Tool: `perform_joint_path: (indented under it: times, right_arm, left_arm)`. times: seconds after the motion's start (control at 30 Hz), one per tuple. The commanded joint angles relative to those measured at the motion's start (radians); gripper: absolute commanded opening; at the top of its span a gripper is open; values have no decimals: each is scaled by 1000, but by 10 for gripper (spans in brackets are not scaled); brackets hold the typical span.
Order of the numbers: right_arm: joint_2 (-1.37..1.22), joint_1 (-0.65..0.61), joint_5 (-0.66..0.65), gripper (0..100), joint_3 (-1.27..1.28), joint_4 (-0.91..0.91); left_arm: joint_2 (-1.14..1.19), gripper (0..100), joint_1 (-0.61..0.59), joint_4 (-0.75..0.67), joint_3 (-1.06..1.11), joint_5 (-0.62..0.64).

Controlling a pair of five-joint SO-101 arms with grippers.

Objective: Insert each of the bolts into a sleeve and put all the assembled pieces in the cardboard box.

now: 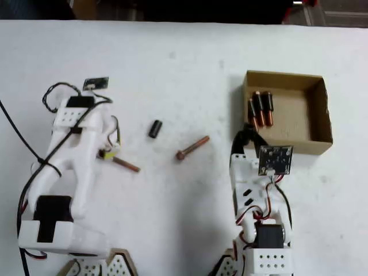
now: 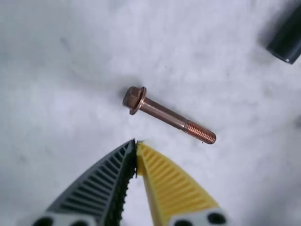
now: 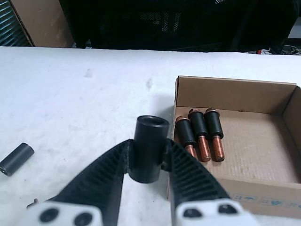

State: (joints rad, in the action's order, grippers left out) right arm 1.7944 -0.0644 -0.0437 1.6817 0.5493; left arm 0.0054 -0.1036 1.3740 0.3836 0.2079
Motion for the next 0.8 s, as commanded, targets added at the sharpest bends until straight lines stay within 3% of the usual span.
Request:
perform_joint_path:
  times: [0.0,0.1,0.37,0.77]
  right_arm:
    - [4,15,2,17,8,-1]
    - [4,15,2,17,8,-1]
    - [4,15,2,17,8,-1]
    - [4,15,2,17,8,-1]
  left_arm:
    - [-4,28,8,6,-5,126]
    - [-4,28,13,-15,20,224]
    - [-4,28,13,-135,78,226]
    - [-4,28,13,-135,77,230]
